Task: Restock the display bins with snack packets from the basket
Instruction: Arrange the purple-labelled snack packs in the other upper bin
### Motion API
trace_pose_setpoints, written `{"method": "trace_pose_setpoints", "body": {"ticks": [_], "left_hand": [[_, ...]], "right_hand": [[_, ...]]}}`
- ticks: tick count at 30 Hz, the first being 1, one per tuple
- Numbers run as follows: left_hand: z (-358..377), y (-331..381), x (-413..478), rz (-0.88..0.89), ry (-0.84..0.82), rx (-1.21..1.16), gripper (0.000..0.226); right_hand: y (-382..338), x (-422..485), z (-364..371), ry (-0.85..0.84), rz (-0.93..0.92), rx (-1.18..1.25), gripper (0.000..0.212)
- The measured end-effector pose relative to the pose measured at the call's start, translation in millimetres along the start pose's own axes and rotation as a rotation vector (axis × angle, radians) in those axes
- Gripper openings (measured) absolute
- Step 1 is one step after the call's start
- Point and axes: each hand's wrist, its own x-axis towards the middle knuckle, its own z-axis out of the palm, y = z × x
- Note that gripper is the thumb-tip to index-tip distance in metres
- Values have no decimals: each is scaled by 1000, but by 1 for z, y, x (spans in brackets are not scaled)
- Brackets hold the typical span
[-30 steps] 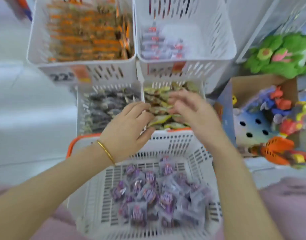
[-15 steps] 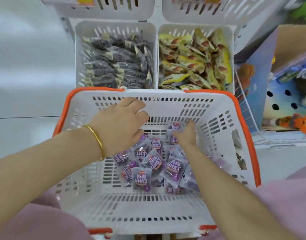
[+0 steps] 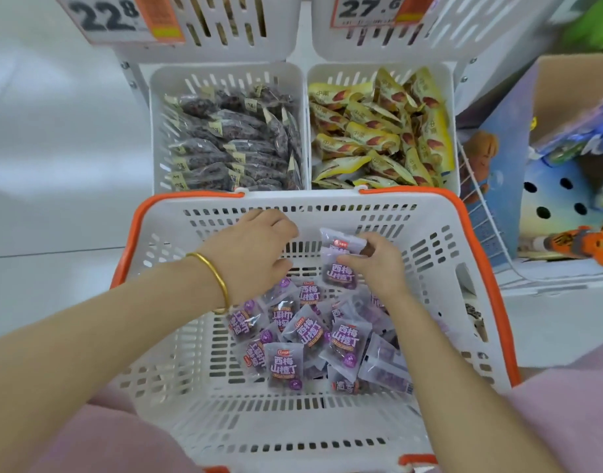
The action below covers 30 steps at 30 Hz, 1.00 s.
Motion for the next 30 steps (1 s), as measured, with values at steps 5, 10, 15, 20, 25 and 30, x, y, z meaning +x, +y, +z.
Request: {"method": "trace_pose_setpoints", "body": {"ticks": [5,10,15,20,25,30], "left_hand": [[-14,13,14,-49,-44,-746,71],[-30,29,14,104,-107,-1180,38],[-30,40,16,135,-114,-1387,65],[-43,40,12,183,-66,-1457,40],[-46,40,14,92,-59,-1540,38],[-48,46,16,222,18,-1247,57]], "right_hand": [[-82,-40,-40,-198,-163,222,22],[-114,-63,-62,-183,-187,292,26],[-124,-74,-87,-35,-203,228,33],[-132,-77,-115,23,-287,328,23],[-149,-70,-117,-49,-331,367,20],[-167,-63,-99,-25,-375,274,19]]}}
